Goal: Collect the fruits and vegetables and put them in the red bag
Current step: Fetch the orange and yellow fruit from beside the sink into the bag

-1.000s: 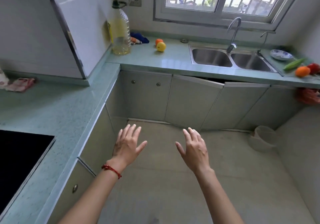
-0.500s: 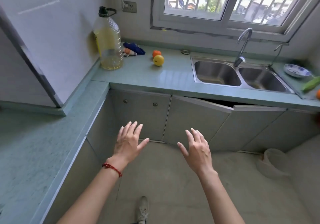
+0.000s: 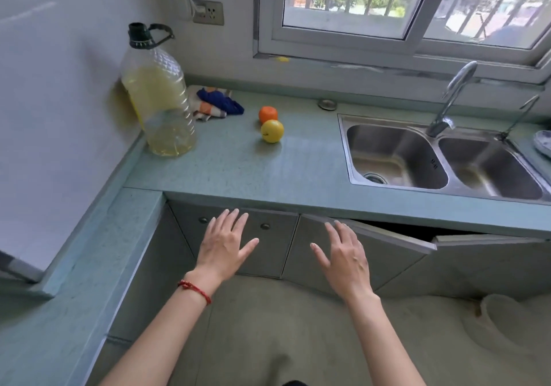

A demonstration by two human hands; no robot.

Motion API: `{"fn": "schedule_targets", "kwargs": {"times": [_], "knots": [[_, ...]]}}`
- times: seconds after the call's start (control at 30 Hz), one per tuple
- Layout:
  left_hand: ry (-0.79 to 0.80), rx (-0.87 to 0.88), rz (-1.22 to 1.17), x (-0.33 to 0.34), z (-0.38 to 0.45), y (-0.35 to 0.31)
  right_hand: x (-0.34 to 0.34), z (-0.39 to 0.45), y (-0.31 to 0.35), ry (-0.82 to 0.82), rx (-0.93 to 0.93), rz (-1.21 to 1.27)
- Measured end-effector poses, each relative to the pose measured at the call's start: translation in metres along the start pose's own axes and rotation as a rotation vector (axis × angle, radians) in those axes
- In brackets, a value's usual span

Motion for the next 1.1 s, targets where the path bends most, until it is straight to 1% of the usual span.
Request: {"fn": "schedule_targets", "kwargs": {"times": [0.13, 0.23, 0.4, 0.57, 0.7, 0.8, 0.9, 1.0, 1.1], "knots": [[0.002, -0.023, 0.010, 0.007, 0.063, 0.000, 0.017, 0.065, -0.014, 0.041, -0.026, 0.028], [0.006, -0.050, 0.019, 0.012, 0.110, -0.006, 0.025, 0.115, -0.025, 0.042, -0.050, 0.046], [0.001, -0.108, -0.019, 0.008, 0.182, -0.011, 0.032, 0.197, -0.035, 0.065, -0.097, 0.062], [0.016, -0.166, -0.045, 0.011, 0.229, 0.001, 0.044, 0.253, -0.030, 0.116, -0.124, 0.084], [0.027, -0.178, -0.091, 0.014, 0.271, 0.016, 0.060, 0.290, -0.025, 0.168, -0.119, 0.119], [0.037, -0.173, -0.168, 0.015, 0.306, 0.027, 0.073, 0.316, -0.021, 0.190, -0.063, 0.191], [0.073, -0.183, -0.293, 0.016, 0.344, 0.038, 0.088, 0.341, -0.016, 0.219, 0.062, 0.326], [0.101, -0.253, -0.484, 0.015, 0.383, 0.054, 0.102, 0.366, -0.011, 0.229, 0.188, 0.482], [0.131, -0.333, -0.639, 0.018, 0.420, 0.064, 0.116, 0.387, -0.008, 0.230, 0.273, 0.555]]}}
Point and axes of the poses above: each hand's wrist, its own z-axis towards the middle knuckle, its own x-axis out of the palm, y = z × x, the point moved 8 cm from there along z, towards the middle knuckle, and after that the axes turned 5 degrees about -x, right-handed, at the moved point
